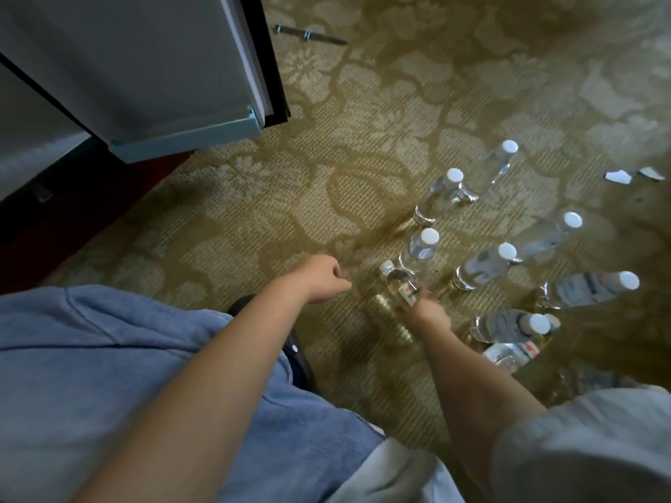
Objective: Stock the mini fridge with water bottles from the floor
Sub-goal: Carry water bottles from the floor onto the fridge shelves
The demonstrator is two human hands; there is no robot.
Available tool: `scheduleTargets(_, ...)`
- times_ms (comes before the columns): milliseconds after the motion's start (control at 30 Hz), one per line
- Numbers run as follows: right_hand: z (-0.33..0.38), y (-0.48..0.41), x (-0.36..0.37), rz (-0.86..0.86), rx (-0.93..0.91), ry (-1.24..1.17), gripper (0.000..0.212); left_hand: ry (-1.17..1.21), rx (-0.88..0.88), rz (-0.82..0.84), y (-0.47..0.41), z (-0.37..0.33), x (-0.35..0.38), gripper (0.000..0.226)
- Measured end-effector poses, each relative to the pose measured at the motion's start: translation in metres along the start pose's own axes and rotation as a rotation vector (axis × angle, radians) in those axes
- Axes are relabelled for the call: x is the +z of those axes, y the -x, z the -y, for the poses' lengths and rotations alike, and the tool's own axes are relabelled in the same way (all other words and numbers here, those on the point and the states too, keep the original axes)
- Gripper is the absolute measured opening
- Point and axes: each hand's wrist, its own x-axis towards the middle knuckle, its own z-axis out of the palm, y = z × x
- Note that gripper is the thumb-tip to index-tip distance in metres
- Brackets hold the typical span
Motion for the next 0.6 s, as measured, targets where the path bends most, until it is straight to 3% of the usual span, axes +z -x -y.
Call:
scheduleTargets(233,0.000,-0.012,-0.006,-0.009,-0.026,0.160,0.069,-0.111,-0.012,0.031,-0.007,0.010,0.012,0.020)
scheduleTargets(433,0.033,0.012,-0.013,0.153,-0.234,0.023,0.088,0.012,-0.061,-0.076,-0.007,0.003,0.001,0.021)
scheduleTargets(500,0.052,0.028,-0.014,0.184,-0.334,-0.136,0.084,0.121,-0.096,-0.125,-0.005,0.001,-0.003,0.045)
scheduleTargets(600,0.082,0.062,-0.029,0.244,-0.488,-0.549,0.063,0.370,-0.146,-0.258,-0.002,0.002,-0.010,0.081)
